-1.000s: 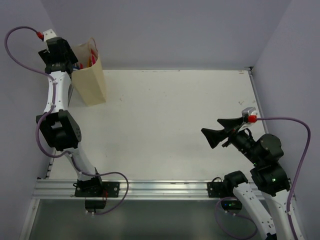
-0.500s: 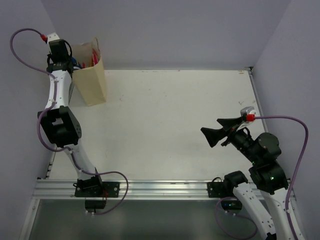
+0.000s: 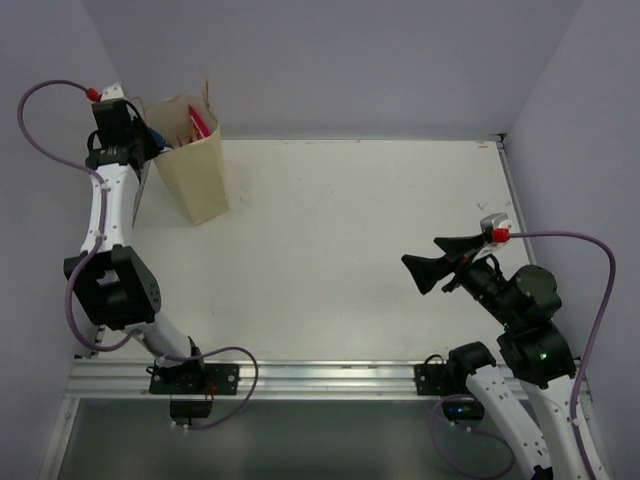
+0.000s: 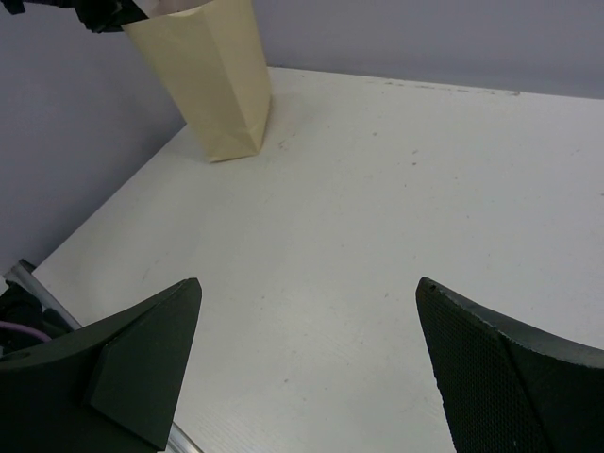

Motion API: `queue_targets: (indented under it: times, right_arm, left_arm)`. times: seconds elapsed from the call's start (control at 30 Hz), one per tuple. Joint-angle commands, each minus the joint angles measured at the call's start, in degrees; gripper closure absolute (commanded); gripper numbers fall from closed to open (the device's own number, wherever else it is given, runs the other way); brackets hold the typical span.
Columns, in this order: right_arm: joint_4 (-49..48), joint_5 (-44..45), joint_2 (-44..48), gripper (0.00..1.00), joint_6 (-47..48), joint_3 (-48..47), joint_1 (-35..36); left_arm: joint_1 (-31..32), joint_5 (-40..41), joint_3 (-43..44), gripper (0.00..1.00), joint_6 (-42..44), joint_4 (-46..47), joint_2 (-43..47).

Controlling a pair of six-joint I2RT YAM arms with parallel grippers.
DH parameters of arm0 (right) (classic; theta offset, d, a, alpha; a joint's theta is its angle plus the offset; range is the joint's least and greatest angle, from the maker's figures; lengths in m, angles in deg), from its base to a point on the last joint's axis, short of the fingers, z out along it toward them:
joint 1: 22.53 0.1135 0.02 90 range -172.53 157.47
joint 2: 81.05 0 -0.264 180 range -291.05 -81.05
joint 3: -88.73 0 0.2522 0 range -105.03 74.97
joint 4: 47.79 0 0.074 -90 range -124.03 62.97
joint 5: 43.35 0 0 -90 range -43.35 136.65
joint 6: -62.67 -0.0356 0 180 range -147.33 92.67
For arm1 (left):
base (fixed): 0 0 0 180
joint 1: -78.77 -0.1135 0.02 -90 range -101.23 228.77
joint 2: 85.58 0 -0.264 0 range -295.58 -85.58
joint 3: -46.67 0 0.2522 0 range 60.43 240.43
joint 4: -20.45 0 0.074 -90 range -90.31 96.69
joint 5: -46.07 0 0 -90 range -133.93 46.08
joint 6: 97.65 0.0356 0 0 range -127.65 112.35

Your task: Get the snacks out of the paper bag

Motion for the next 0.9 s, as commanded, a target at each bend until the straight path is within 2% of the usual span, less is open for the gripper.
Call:
queue_targets:
  times: [0.0, 0.27, 0.43, 0.6, 0.7, 0.77, 0.83, 0.87]
  right_arm:
    - [-1.62, 1.12, -0.37, 0.01, 1.04, -1.72, 0.37]
    - [-0.91, 1.56, -2.04, 0.01, 2.36, -4.0, 0.37]
    - [-1.27, 1.12, -3.44, 0.01, 2.19, -4.7, 0.37]
    - [-1.35, 0.16, -5.64, 0.01, 2.01, -6.02, 0.37]
    - [-1.44, -0.02, -6.95, 0.01, 1.75, -6.9, 0.37]
    - [-1.44, -0.28, -7.75, 0.01, 1.66, -7.43, 0.37]
    - [-1.35, -0.72, -8.71, 0.01, 1.66, -8.04, 0.37]
    - [-1.09, -0.9, -8.89, 0.01, 1.66, -8.22, 0.37]
  left_arm:
    - [0.9, -10.63, -5.85, 1.0, -3.53, -1.29, 8.2]
    - [8.19, -15.48, -17.99, 1.0, -2.39, -5.33, 19.7]
    - [12.85, -19.44, -22.13, 1.0, -1.95, -7.18, 25.87]
    - [14.96, -24.8, -26.18, 1.0, -0.37, -9.29, 32.02]
    - [15.14, -24.55, -27.85, 1.0, 0.77, -9.82, 34.49]
    - [15.23, -23.32, -28.2, 0.9, 2.0, -9.47, 34.67]
    - [15.32, -23.31, -28.03, 0.87, 3.4, -9.2, 33.97]
    - [15.4, -23.31, -27.85, 0.78, 3.85, -8.59, 33.18]
